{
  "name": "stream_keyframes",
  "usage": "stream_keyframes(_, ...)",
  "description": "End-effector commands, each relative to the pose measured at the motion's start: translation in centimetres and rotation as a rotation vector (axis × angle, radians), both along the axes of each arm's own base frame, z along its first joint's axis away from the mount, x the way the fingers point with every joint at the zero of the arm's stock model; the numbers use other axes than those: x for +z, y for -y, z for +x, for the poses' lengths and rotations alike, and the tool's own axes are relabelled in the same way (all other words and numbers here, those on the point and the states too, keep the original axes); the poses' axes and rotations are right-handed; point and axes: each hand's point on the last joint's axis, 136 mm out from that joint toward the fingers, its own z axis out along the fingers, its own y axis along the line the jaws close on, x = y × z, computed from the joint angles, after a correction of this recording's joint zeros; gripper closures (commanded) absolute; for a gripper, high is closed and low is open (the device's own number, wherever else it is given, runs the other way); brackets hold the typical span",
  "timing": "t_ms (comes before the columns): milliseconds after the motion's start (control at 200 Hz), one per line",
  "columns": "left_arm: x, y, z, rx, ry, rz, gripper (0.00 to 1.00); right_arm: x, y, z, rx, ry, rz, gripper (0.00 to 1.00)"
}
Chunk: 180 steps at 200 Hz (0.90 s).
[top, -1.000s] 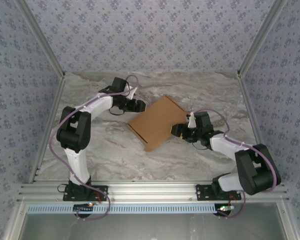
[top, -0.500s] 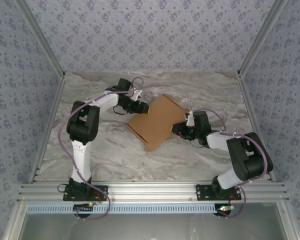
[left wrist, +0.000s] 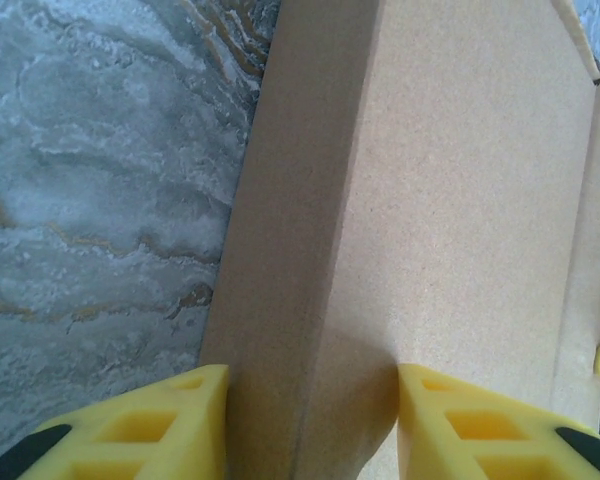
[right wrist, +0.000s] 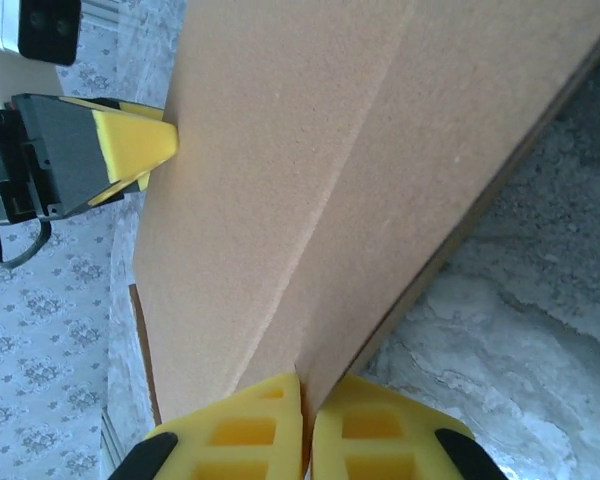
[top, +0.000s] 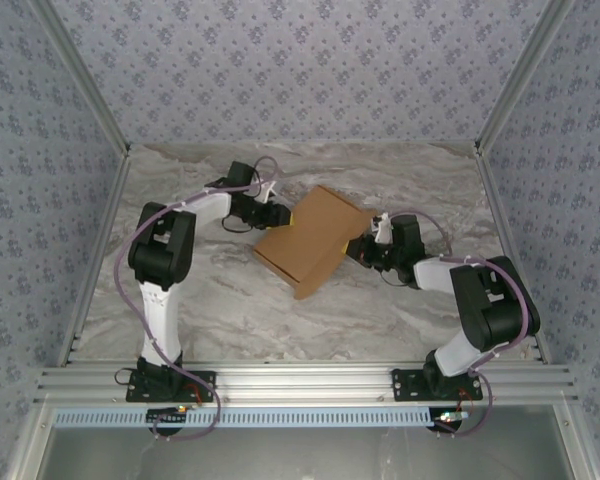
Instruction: Fold the paper box
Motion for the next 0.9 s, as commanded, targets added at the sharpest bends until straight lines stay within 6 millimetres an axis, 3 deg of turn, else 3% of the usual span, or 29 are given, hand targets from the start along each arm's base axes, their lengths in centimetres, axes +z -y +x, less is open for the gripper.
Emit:
stream_keyframes(0,0.6,0.9,-2.0,-0.001,-0.075,-0.056,0.61,2.7,-0.6,1.5,0.016,0.094,0.021,0.92)
stream_keyframes(255,0.0,0.5,-2.6,0.027,-0.103,-0.063,0.67,5.7,-1.0,2.5,0.021,0.162,0.051,0.96)
stream_keyframes(480,-0.5,0.4,-2.9,0.039,-0.119,-0.068,0.72,7.0,-1.3,2.8,0.026,0.192,0.062,0.98)
stream_keyframes(894,0.4,1.3,-3.3,0.053,-0.151,-0.168,0.73,10.6,-2.2,3.7,0.035,0.262,0.078,1.0)
